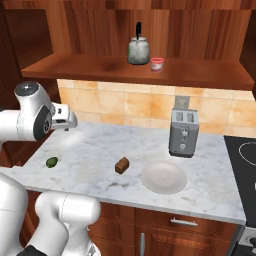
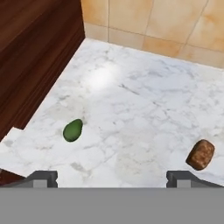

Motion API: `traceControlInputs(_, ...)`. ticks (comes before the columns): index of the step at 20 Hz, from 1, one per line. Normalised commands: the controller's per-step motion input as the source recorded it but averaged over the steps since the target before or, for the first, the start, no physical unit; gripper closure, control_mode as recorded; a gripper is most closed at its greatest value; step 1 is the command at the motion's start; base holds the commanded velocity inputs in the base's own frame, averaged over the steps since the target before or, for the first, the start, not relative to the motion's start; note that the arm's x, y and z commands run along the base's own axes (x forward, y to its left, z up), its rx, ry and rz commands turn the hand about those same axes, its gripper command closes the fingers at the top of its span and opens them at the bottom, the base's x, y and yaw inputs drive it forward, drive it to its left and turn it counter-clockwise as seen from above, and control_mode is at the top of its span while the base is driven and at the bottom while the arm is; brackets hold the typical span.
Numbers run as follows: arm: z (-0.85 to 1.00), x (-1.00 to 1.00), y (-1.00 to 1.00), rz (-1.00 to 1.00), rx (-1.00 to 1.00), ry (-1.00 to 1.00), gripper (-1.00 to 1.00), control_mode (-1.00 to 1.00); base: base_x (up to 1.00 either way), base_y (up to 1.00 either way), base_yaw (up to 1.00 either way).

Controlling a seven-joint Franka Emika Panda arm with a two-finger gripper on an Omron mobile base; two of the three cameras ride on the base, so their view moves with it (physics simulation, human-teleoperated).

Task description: Pick the avocado and bread from the counter and place them on the plate. Then pick the jam from the cabinet and place it next to the plate. Lastly close the cabinet door.

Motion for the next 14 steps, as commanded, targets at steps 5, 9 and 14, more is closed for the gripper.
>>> traceControlInputs(5, -0.27, 0.0, 0.3, 0.18, -0.01, 0.03, -1.0, -1.0, 0.0, 0.0, 0.0)
traceControlInputs(9, -0.24, 0.01, 0.37, 0.11, 0.0, 0.04, -1.0, -1.0, 0.0, 0.0, 0.0)
traceControlInputs(14, -0.26, 0.01, 0.37, 0.05, 0.0, 0.11, -1.0, -1.0, 0.0, 0.0, 0.0)
